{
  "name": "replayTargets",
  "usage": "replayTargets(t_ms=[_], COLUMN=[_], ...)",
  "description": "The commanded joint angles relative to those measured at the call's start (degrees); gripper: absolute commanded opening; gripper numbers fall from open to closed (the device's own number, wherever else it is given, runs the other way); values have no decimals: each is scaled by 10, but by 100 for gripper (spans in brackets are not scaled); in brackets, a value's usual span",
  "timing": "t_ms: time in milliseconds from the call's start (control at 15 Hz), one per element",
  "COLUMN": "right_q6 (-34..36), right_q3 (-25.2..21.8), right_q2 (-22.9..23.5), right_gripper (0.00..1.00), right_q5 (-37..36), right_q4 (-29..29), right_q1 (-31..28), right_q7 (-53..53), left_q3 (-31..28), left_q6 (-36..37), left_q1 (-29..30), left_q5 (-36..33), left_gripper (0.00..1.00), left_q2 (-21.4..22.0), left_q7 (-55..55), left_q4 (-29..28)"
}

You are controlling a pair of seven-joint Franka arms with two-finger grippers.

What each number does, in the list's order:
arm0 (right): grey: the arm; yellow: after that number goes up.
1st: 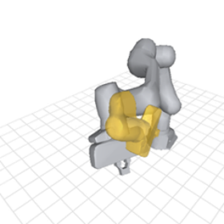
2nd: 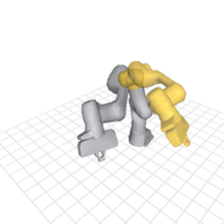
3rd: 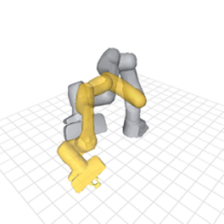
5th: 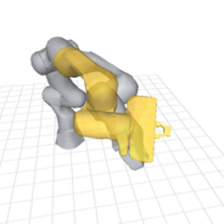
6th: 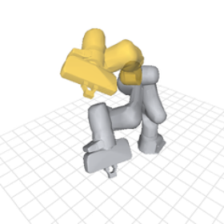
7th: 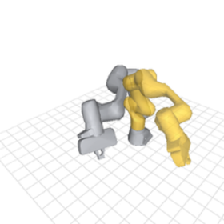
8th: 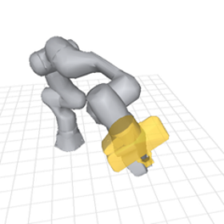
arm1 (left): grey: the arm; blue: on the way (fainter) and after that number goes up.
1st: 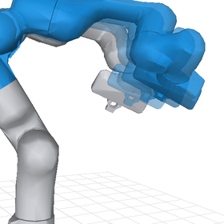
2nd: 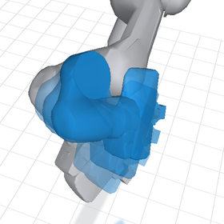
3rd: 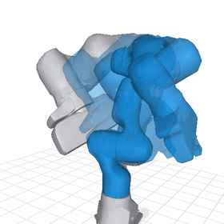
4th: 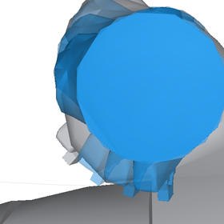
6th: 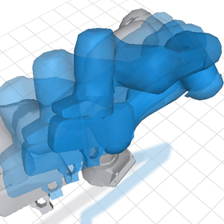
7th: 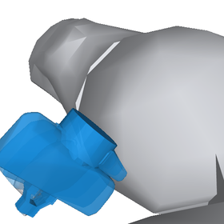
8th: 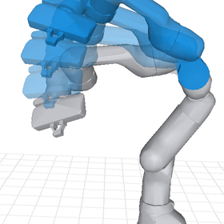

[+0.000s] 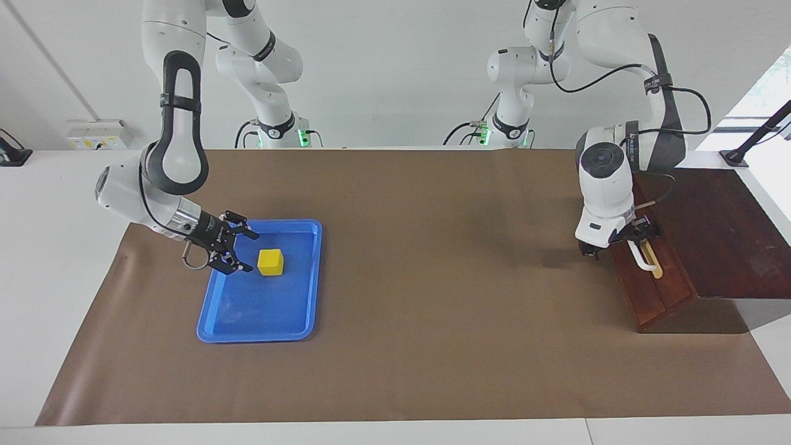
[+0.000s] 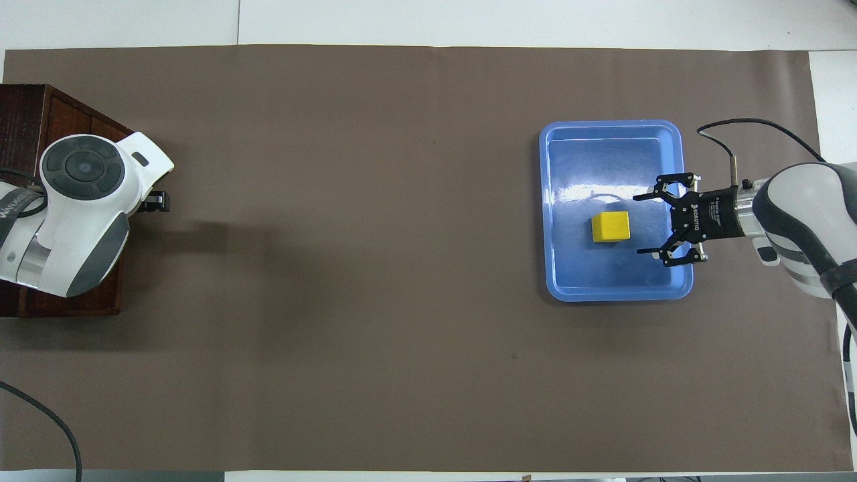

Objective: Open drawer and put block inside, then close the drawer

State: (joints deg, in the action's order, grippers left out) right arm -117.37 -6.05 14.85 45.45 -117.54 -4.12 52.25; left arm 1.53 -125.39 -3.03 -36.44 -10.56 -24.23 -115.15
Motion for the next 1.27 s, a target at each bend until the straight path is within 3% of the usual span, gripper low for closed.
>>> replayTargets(t_ms=[0,334,1203], right_q6=[-27,-48,-78], right_q3=[2,2,4], right_q2=[11,30,33], right_gripper=[100,100,100], right_q5=[29,39,53], right_q4=[-10,-10,-29], right_q1=[3,7,25], right_q7=[-30,-49,-51], left_q3=[5,6,6], left_q6=[-27,-11,64], left_q1=[-6,-51,-138], left_q5=[-13,-7,138], left_gripper=[100,100,100], left_q2=[-8,-8,-24], left_q7=[-53,-56,-83], left_q4=[0,6,80])
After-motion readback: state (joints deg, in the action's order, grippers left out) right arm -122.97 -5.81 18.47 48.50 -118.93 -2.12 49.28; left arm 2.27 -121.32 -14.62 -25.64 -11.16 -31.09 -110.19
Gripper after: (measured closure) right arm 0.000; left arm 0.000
